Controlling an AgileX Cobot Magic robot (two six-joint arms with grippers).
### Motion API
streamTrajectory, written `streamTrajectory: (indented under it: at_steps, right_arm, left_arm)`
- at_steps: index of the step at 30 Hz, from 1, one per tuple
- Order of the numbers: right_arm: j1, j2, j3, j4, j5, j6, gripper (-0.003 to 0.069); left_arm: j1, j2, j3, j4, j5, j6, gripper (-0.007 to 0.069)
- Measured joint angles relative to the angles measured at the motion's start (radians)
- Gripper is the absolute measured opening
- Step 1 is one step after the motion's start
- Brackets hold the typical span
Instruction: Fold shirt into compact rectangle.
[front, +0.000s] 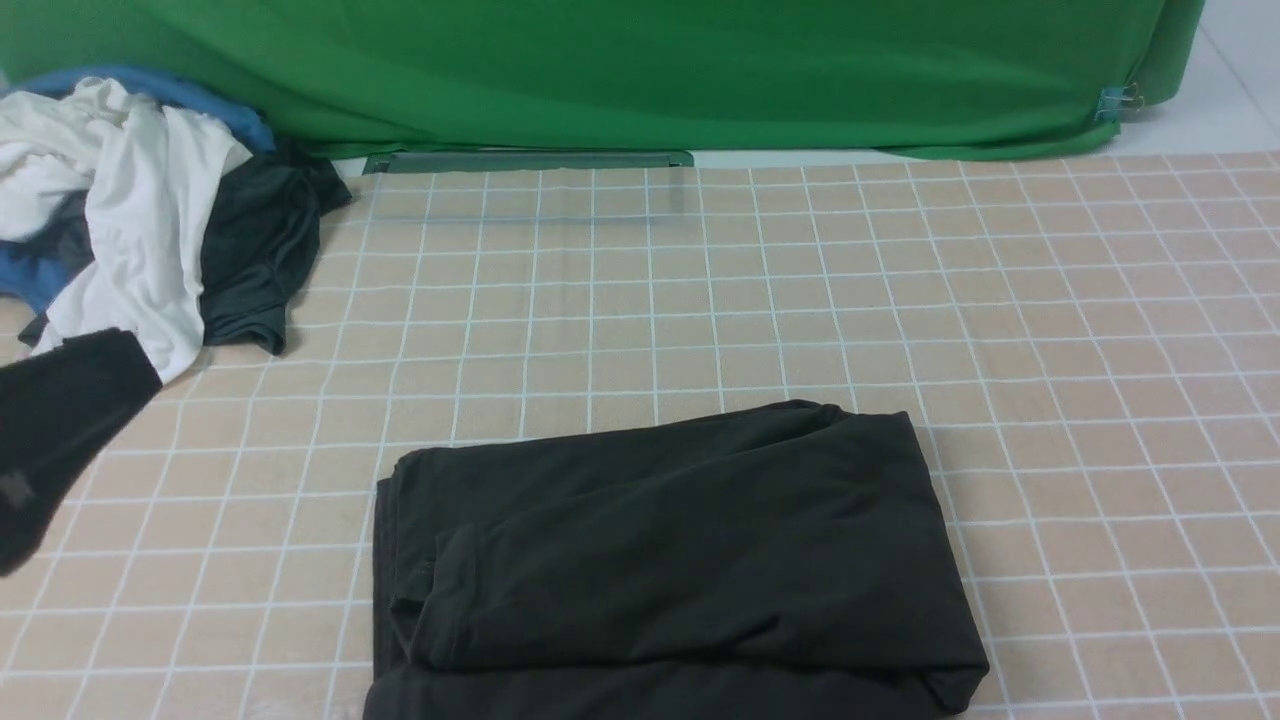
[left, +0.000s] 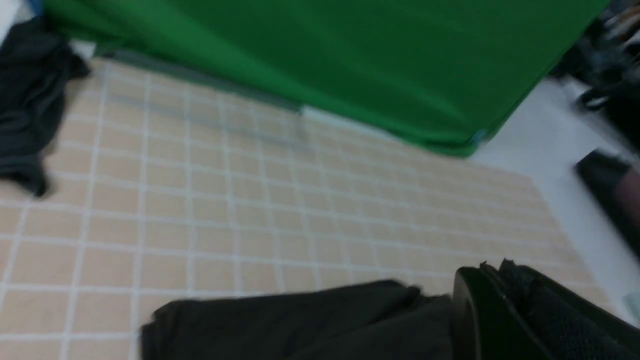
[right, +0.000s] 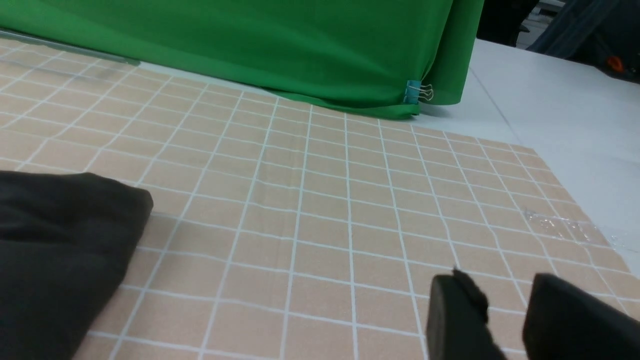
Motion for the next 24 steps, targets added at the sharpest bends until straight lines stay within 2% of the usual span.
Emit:
streamTrajectory:
  at_steps: [1,4,7,12,17,24]
  right_arm:
    - [0.0,0.0,0.0,0.0,0.001,0.0,0.0235]
    - [0.0,0.0,0.0,0.0,0.001,0.001,0.0236]
    - [0.0,0.0,0.0,-0.001,0.001,0.005,0.0236]
    - [0.0,0.0,0.0,-0.001,0.001,0.006,0.0237]
    - [0.0,0.0,0.0,-0.001,0.001,0.008,0.0237]
    - [0.0,0.0,0.0,-0.001,0.002,0.008,0.0237]
  left_arm:
    - [0.0,-0.05,0.047,-0.085,-0.049,0.061,0.0016]
    - [0.0,-0.111,0.111,-0.164,-0.126,0.122,0.0016]
    - [0.0,-0.143,0.15,-0.191,-0.182,0.144,0.0016]
    - [0.0,-0.144,0.157,-0.176,-0.19,0.153,0.0016]
    - [0.0,-0.146,0.157,-0.053,-0.204,0.156,0.0016]
    - [0.0,-0.123,0.158,0.243,-0.248,0.144,0.0016]
